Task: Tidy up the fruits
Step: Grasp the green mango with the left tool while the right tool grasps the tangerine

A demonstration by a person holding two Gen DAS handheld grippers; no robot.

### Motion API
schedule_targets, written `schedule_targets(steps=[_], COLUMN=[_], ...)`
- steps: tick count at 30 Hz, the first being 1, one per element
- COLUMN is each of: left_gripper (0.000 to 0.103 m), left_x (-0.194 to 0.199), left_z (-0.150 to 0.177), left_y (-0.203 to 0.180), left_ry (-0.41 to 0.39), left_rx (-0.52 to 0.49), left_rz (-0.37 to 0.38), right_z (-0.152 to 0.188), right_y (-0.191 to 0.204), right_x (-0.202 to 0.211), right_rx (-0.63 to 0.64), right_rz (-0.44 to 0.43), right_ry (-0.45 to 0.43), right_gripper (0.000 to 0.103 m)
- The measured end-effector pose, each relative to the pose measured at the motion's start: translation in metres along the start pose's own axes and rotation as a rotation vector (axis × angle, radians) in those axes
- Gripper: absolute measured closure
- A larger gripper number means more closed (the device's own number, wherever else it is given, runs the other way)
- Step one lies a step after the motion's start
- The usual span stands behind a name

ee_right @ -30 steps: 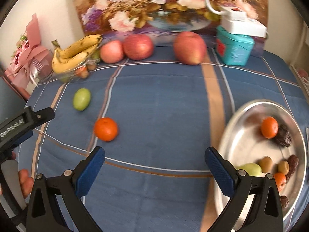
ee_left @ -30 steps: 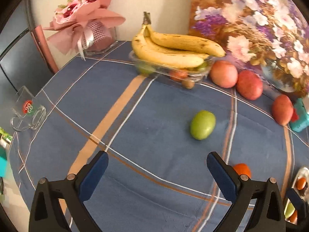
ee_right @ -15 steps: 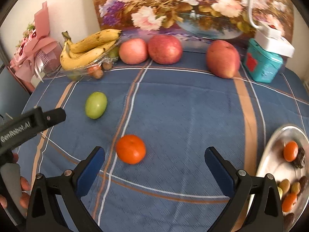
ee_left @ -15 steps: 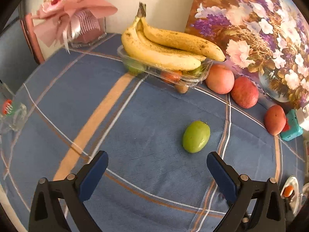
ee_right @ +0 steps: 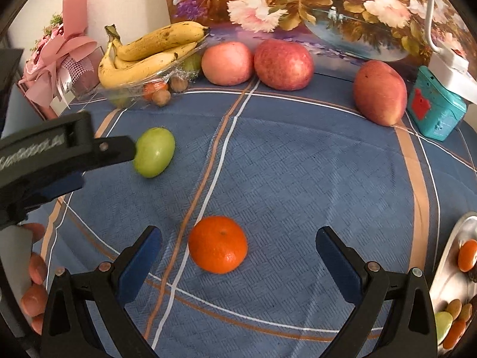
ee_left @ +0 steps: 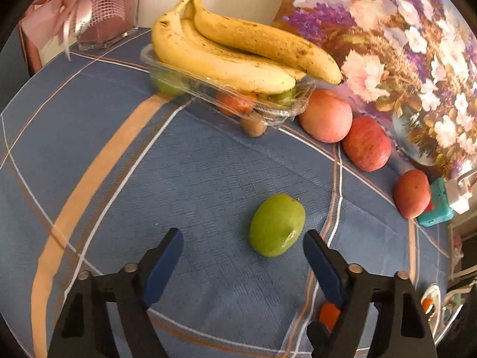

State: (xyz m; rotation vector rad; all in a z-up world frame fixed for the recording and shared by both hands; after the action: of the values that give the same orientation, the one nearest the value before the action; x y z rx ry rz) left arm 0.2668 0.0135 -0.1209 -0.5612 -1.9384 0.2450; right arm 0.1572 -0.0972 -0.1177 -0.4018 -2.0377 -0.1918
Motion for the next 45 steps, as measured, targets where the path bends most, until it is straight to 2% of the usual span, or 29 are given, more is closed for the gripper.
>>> schedule_targets(steps=[4, 7, 10, 16, 18, 21, 25, 28, 33, 35, 37, 45], left_gripper=[0.022, 0.032, 0.034, 0.056, 0.057, 0.057, 0.057, 0.057, 0.057, 0.057, 0.057, 0.057], left_x=[-0.008, -0.013, -0.016, -0.016, -0.016, -0.016, -0.012, -0.008, 0.002, 0.004, 0.008, 0.032], left_z=[-0.003, -0.004, -0.006, -0.010, -0.009, -0.009, -0.006, -0.004, 0.003, 0.004, 0.007, 0.019], left_y=[-0.009, -0.015, -0.017, -0.022, -0.023, -0.025, -0.022, -0.017, -0.007, -0.005, -0.003, -0.016], left_ry=[-0.010, -0.012, -0.015, -0.037, -0.036, -0.031, -0.004, 0.011, 0.020, 0.023, 0.026, 0.029], left_rx=[-0.013, -0.044, -0.031, -0.045, -0.052, -0.060, -0.030, -0.018, 0.003, 0.010, 0.021, 0.045], left_rz=[0.043, 0.038, 0.054, 0.066, 0.062, 0.052, 0.045, 0.005, -0.020, -0.028, -0.040, -0.034], right_z=[-0.001, -0.002, -0.004, -0.007, -0.008, -0.007, -0.007, -0.006, -0.003, -0.002, 0.000, 0.000], right_y=[0.002, 0.005, 0.006, 0.007, 0.009, 0.010, 0.010, 0.010, 0.012, 0.012, 0.013, 0.010], right_x=[-0.003, -0.006, -0.010, -0.011, -0.012, -0.013, -0.011, -0.009, -0.009, -0.007, -0.006, 0.014], right_rx=[0.018, 0.024, 0.028, 0.034, 0.043, 0.048, 0.056, 0.063, 0.069, 0.073, 0.082, 0.075], right_rz=[-0.004, -0.010, -0.018, -0.033, -0.032, -0.042, -0.043, -0.041, -0.035, -0.040, -0.041, -0.046], right_ry=[-0.001, -0.002, 0.001, 0.000, 0.000, 0.005, 0.001, 0.000, 0.007, 0.004, 0.002, -0.002], right_gripper=[0.001, 0.002, 0.014, 0.022, 0.023, 0.030, 0.034, 0.037, 0.048, 0.058, 0.062, 0.063])
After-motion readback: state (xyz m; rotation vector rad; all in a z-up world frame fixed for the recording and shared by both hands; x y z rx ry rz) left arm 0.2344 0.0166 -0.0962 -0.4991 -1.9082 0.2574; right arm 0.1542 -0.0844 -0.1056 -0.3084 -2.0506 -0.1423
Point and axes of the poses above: each gripper's, at about its wrist camera, not at the fingertips, and x roughly against the way its jaws point, y to its left, z to its underside, the point moved 9 cm from there along -x, roughly the way its jaws point, and after that the axes turned 10 degrees about z, right-handed, at the moved point
